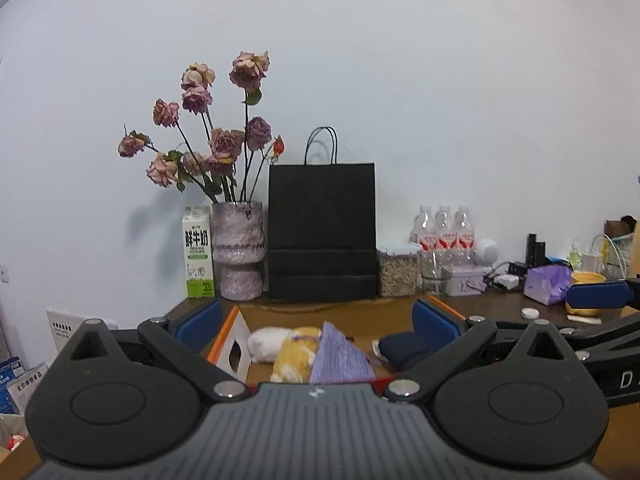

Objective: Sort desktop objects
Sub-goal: 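Withdraw both tools from the box toward the cables and plastic bag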

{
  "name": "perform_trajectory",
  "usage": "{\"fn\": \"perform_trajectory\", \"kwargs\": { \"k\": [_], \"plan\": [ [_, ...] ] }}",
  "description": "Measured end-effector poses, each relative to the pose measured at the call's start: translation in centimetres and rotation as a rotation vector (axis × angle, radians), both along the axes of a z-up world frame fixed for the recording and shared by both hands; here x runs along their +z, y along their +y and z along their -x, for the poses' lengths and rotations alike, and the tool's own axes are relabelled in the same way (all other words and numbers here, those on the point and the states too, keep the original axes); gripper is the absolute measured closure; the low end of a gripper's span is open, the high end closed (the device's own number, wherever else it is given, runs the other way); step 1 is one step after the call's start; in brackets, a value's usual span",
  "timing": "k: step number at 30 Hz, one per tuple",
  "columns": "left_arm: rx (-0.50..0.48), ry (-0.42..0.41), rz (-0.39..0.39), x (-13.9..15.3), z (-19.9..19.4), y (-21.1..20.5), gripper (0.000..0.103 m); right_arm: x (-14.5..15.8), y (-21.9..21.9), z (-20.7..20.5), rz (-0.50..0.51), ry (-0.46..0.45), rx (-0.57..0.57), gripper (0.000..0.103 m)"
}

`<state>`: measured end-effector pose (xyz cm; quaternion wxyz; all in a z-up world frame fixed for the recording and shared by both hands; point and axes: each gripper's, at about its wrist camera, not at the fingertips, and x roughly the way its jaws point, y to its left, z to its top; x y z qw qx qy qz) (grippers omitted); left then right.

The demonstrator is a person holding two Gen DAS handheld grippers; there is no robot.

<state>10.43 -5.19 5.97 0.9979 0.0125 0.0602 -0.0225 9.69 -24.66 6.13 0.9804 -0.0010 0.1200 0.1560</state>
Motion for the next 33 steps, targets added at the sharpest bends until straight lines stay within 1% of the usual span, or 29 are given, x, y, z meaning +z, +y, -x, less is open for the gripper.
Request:
{"fn": "perform_trajectory", "kwargs": {
  "k": [4, 8, 12, 15, 20, 33],
  "plan": [
    [-0.004, 0.032, -0.011, -1.6, 1.3, 0.2, 0.0, -1.3, 0.2, 1.7, 0.003, 0.02, 0.004, 0.0],
    [-0.013, 0.096, -0.037, -3.7, 1.8, 0.3, 0.0, -2.6, 0.4, 3.2, 0.01, 0.044, -0.001, 0.0],
    [-0.009, 0.161, -0.018, -5.4, 2.5, 0.8, 0.0, -4.1, 0.5, 4.5, 0.02, 0.061, -0.024, 0.0],
    [-0.01, 0.194, -0.01, -6.3, 2.9, 1.1, 0.0, -5.3, 0.6, 5.1, 0.03, 0.088, -0.043, 0.0],
    [-0.004, 0.199, -0.007, -6.5, 3.3, 1.6, 0.0, -6.4, 0.3, 5.5, 0.023, 0.122, -0.057, 0.0],
    [-0.008, 0.204, -0.004, -6.5, 3.4, 1.6, 0.0, -6.6, -0.1, 5.6, 0.016, 0.122, -0.076, 0.0]
  ]
}}
